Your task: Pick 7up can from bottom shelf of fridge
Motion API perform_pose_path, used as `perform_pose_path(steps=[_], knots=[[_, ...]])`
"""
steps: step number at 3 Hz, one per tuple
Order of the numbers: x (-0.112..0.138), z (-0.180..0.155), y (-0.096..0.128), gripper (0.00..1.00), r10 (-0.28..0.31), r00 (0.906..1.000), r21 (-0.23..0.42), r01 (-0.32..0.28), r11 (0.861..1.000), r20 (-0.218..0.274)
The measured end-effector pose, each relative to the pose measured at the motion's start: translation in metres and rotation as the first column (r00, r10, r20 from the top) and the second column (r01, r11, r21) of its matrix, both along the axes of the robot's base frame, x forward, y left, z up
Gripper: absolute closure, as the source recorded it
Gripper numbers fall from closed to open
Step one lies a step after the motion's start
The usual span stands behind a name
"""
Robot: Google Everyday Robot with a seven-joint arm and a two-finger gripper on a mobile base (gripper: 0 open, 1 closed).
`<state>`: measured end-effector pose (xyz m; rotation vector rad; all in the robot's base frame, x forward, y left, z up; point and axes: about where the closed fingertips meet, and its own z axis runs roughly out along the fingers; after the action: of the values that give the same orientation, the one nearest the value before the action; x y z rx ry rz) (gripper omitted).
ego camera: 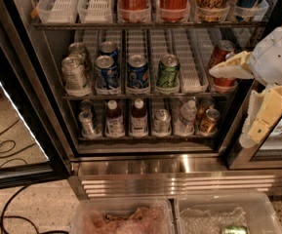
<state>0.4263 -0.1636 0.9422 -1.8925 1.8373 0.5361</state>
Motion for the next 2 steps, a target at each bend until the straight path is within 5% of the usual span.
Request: perform_pose_path(steps=[1,2], knots=[[0.002,0.000,0.001,0.00,-0.003,1.0000,0.002,0.003,1.000,0.007],[0.002,-0.017,0.023,0.00,0.102,0.9942,0.070,-0.100,0.993,-0.033]])
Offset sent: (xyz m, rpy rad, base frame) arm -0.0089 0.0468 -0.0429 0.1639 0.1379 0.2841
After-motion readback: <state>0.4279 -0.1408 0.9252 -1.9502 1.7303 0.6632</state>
